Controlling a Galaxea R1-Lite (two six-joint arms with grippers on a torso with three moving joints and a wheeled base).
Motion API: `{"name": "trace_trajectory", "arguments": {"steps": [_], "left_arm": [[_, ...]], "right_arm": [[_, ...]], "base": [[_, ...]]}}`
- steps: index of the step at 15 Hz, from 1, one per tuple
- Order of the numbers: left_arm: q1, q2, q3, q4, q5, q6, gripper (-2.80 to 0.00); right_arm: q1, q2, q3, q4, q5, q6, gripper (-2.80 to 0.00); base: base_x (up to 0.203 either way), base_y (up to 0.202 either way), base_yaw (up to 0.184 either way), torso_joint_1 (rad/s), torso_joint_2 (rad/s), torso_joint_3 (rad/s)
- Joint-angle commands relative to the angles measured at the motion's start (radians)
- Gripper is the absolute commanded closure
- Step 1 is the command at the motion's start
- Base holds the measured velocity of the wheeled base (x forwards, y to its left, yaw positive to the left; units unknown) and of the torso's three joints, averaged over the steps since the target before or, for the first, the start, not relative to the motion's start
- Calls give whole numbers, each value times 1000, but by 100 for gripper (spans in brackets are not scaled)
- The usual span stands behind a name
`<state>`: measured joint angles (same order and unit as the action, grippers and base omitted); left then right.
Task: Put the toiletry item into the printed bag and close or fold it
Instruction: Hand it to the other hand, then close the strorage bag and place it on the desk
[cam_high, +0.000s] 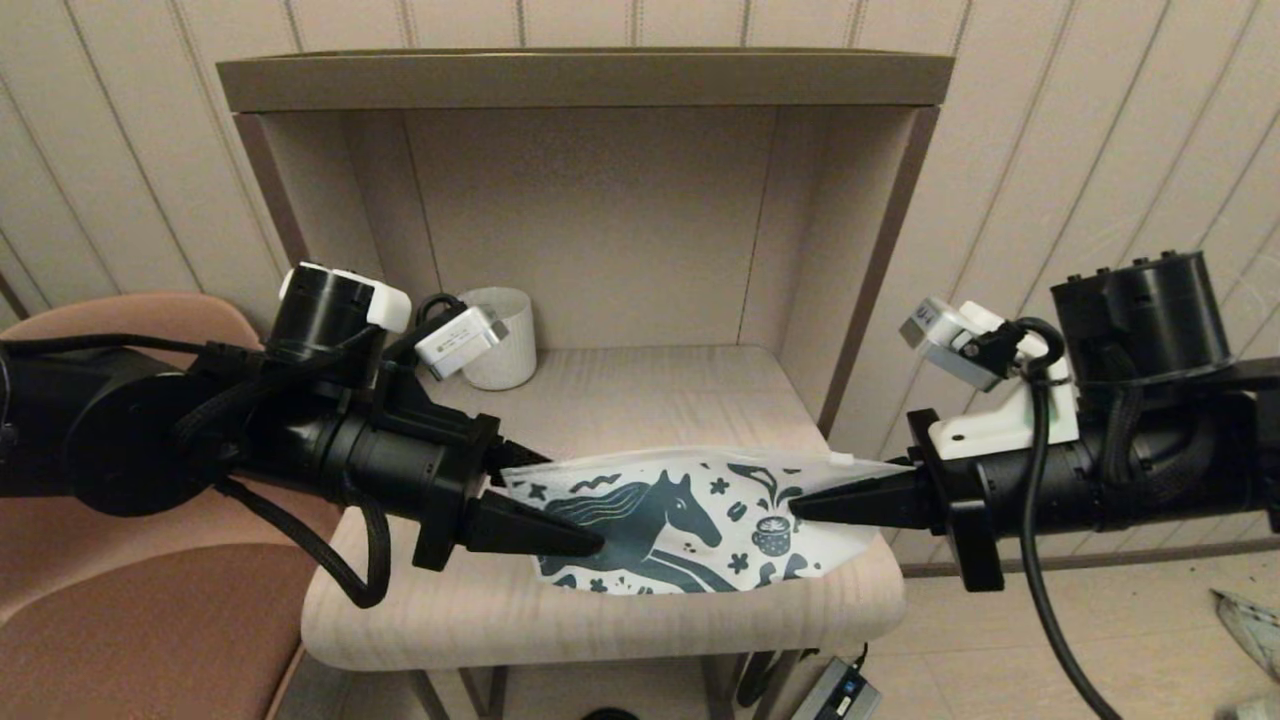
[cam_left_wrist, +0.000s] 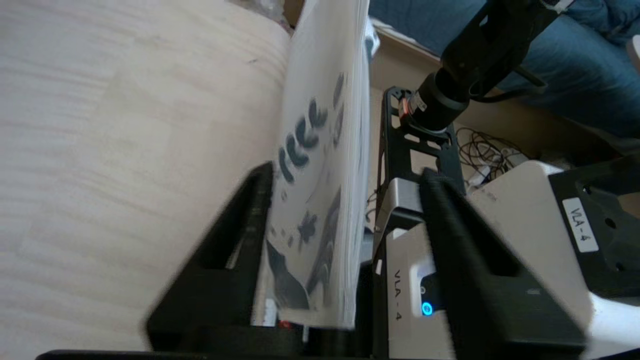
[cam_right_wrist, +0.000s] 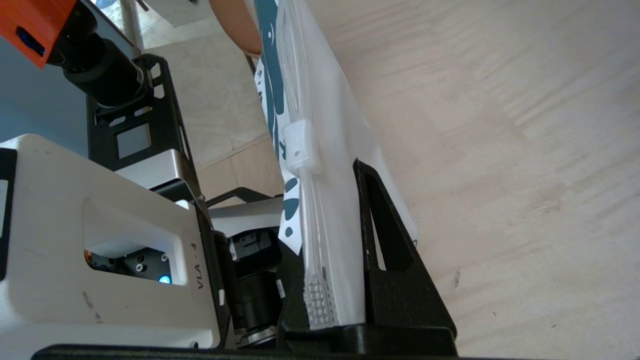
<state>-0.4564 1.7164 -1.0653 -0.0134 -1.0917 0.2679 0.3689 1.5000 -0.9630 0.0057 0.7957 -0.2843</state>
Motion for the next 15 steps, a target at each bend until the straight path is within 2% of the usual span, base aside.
{"name": "trace_trajectory", "arguments": {"steps": [1, 4, 8, 13, 15], "left_arm": [[2, -19, -13, 0, -5, -5, -280], [-1, -28, -49, -2, 41, -5, -280], [-23, -35, -100, 8, 60, -1, -280], [-199, 66, -289, 104, 210, 3, -280], [-244, 101, -342, 116, 249, 2, -280]], "right_arm": [[16, 7, 5, 0, 4, -1, 0], [33, 6, 7, 0, 5, 0, 0], [54, 8, 11, 0, 3, 3, 0], [64, 6, 6, 2, 3, 8, 0], [69, 15, 4, 2, 3, 10, 0]], "base": [[0, 0, 0, 0, 0, 0], [0, 0, 0, 0, 0, 0], [0, 0, 0, 0, 0, 0], [0, 0, 0, 0, 0, 0], [0, 0, 0, 0, 0, 0]]}}
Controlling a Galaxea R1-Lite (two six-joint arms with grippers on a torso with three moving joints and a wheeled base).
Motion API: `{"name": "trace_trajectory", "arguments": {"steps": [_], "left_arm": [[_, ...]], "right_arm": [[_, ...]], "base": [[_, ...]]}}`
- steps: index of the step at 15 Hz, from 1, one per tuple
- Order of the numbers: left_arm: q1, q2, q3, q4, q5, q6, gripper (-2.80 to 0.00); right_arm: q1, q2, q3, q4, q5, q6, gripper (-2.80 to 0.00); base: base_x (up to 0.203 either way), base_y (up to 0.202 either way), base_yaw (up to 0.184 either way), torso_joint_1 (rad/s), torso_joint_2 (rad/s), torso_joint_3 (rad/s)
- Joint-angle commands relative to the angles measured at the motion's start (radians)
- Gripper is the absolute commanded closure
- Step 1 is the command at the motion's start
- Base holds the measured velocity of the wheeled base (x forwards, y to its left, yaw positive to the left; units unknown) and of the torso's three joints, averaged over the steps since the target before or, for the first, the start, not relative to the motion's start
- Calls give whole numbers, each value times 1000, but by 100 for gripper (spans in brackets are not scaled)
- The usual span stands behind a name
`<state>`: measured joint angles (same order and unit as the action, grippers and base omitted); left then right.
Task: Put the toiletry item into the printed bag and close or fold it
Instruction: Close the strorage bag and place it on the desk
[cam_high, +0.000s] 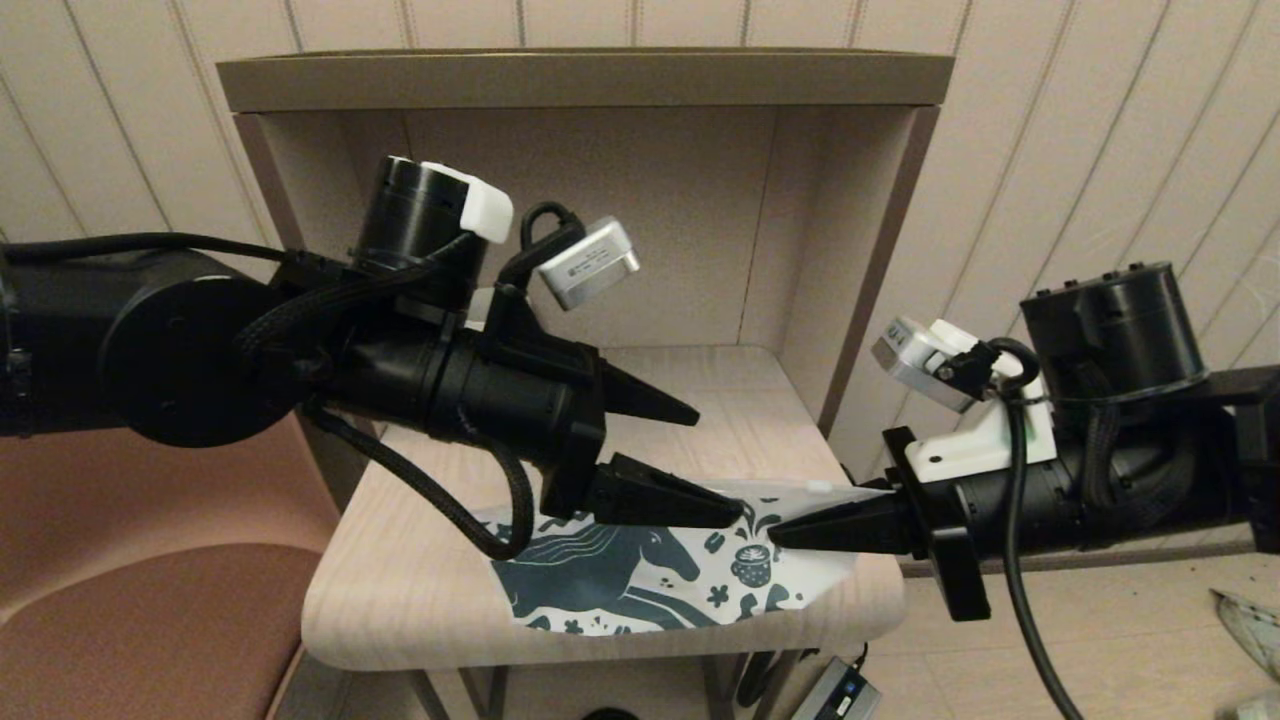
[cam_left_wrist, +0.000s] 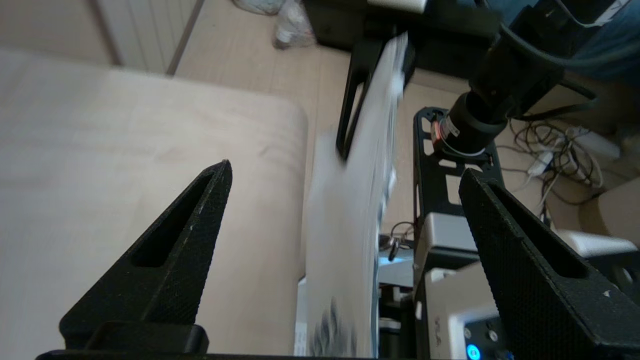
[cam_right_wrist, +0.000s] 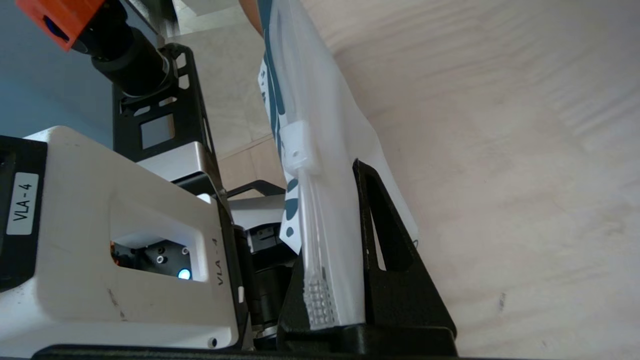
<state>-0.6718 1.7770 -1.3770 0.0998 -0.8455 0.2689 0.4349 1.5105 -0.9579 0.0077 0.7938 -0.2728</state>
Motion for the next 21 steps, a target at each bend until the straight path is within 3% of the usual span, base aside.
{"name": "trace_trajectory", "arguments": {"steps": [1, 5, 8, 21], "left_arm": [[-47, 47, -47, 30, 21, 3, -280], [-61, 79, -95, 43, 29, 3, -280], [-81, 84, -108, 42, 74, 3, -280], [-109, 93, -106, 44, 126, -2, -280]], "right_arm": [[12, 19, -2, 0, 4, -2, 0], [22, 40, -12, -2, 2, 18, 0], [22, 42, -13, -3, 1, 19, 0], [22, 50, -15, -4, 1, 20, 0]], "base": [[0, 0, 0, 0, 0, 0], [0, 0, 0, 0, 0, 0], [0, 0, 0, 0, 0, 0], [0, 0, 0, 0, 0, 0]]}}
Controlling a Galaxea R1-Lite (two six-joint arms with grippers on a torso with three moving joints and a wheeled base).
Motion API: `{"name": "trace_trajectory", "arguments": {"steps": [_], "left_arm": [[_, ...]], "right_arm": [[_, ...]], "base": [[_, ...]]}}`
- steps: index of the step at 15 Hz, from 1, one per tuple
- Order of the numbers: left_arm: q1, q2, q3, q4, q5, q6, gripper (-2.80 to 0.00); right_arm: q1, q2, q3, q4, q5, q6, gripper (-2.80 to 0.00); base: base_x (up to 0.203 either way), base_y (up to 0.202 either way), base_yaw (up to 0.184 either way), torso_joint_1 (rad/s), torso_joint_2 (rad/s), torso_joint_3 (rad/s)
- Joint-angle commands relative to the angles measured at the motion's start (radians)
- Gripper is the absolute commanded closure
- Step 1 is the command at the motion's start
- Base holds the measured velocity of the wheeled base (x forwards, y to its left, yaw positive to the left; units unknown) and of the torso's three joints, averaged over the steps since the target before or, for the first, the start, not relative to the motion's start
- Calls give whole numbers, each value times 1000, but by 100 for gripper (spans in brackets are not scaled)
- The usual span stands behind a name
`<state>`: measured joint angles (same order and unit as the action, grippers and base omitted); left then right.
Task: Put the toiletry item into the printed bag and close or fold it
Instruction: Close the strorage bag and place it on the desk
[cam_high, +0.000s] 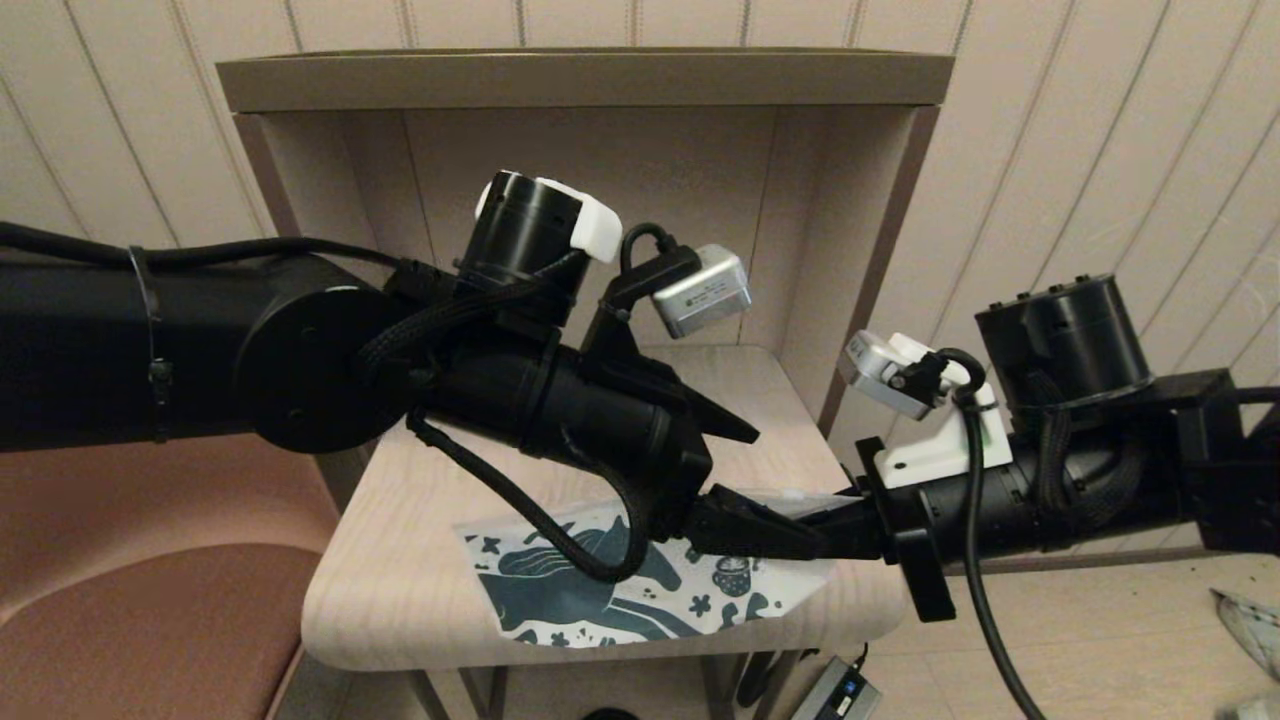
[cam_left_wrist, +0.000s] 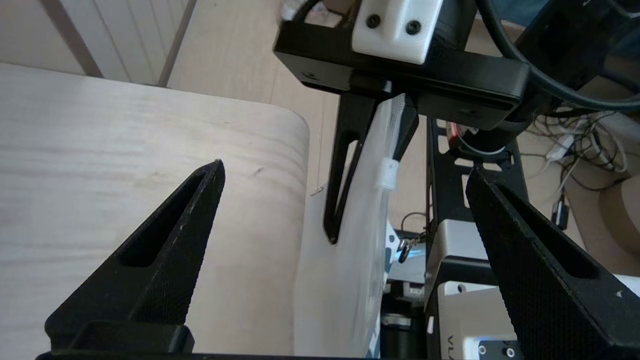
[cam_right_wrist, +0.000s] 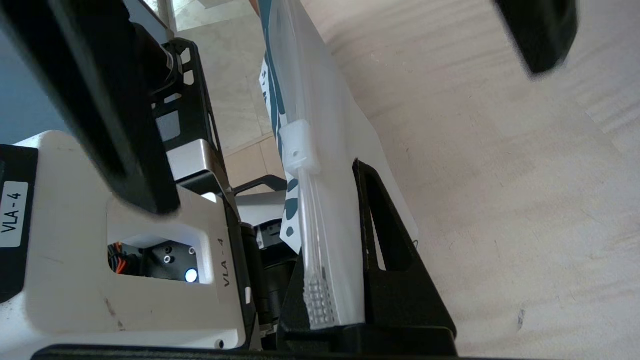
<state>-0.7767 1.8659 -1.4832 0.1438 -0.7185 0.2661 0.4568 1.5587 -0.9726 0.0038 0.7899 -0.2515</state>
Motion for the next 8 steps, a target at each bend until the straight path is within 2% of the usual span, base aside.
{"name": "trace_trajectory", "arguments": {"steps": [1, 8], "left_arm": [[-7, 4, -3, 1, 1, -1, -280], [-9, 4, -3, -1, 1, -2, -280]], "right_arm": [[-1, 1, 0, 0, 5, -2, 0], [0, 5, 0, -1, 5, -3, 0]], "base": [[0, 0, 0, 0, 0, 0], [0, 0, 0, 0, 0, 0]]}}
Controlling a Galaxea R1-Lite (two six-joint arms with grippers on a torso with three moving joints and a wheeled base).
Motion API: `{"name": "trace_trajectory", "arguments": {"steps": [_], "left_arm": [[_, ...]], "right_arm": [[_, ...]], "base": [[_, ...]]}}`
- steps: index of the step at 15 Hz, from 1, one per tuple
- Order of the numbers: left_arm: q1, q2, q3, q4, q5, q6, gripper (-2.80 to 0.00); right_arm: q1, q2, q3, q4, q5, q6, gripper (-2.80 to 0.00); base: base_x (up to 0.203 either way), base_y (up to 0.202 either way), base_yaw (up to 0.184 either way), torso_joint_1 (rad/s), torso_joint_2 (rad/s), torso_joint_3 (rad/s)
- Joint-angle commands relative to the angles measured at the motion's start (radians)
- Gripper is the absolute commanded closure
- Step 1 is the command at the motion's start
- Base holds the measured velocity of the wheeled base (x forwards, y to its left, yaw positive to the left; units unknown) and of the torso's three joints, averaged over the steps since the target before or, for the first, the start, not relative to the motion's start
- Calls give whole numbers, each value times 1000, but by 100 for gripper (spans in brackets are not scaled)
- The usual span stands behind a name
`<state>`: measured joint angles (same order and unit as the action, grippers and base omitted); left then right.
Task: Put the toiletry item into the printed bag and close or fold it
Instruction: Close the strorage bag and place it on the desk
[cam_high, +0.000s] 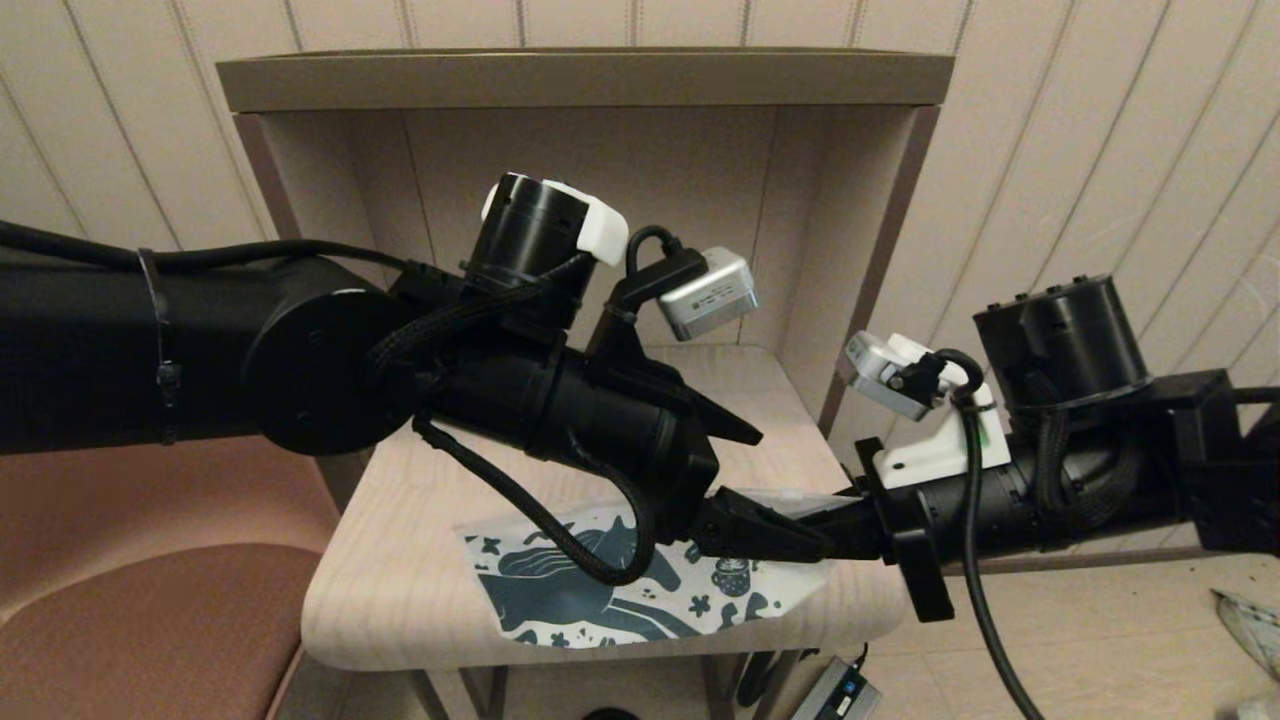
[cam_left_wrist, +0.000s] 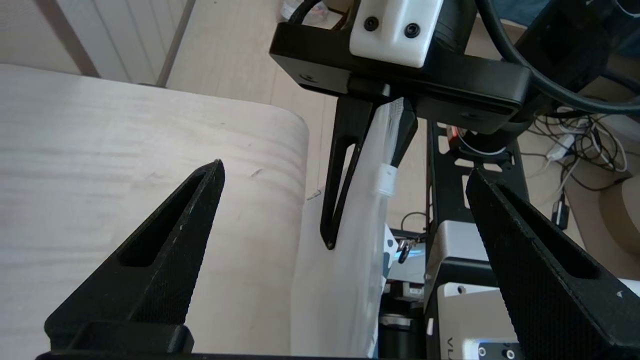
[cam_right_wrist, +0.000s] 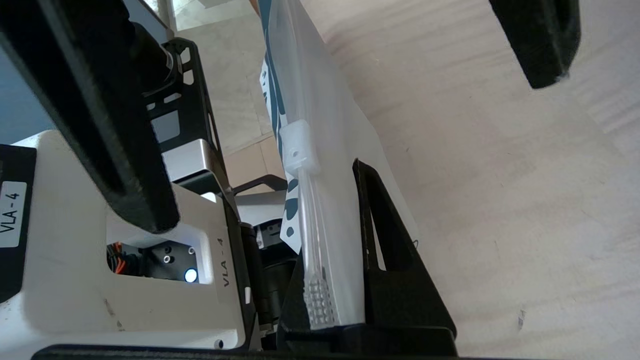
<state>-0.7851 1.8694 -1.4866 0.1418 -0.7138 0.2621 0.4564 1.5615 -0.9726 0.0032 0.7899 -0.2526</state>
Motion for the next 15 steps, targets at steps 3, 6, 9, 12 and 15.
{"name": "trace_trajectory", "arguments": {"steps": [3, 6, 9, 12, 15], "left_arm": [[0, 1, 3, 0, -3, 2, -280], [0, 1, 3, 2, -3, 2, 0], [-1, 0, 5, 2, -3, 2, 0], [-2, 1, 6, 1, -3, 2, 0], [0, 7, 13, 1, -4, 8, 0]], "right_arm": [[1, 3, 0, 0, 5, -2, 0], [1, 6, 0, 0, 5, -2, 0], [0, 9, 0, 0, 5, -2, 0], [-1, 8, 0, 0, 5, -2, 0], [-1, 9, -5, 0, 3, -2, 0]], "base": [[0, 0, 0, 0, 0, 0], [0, 0, 0, 0, 0, 0], [0, 0, 0, 0, 0, 0], [0, 0, 0, 0, 0, 0], [0, 0, 0, 0, 0, 0]]}}
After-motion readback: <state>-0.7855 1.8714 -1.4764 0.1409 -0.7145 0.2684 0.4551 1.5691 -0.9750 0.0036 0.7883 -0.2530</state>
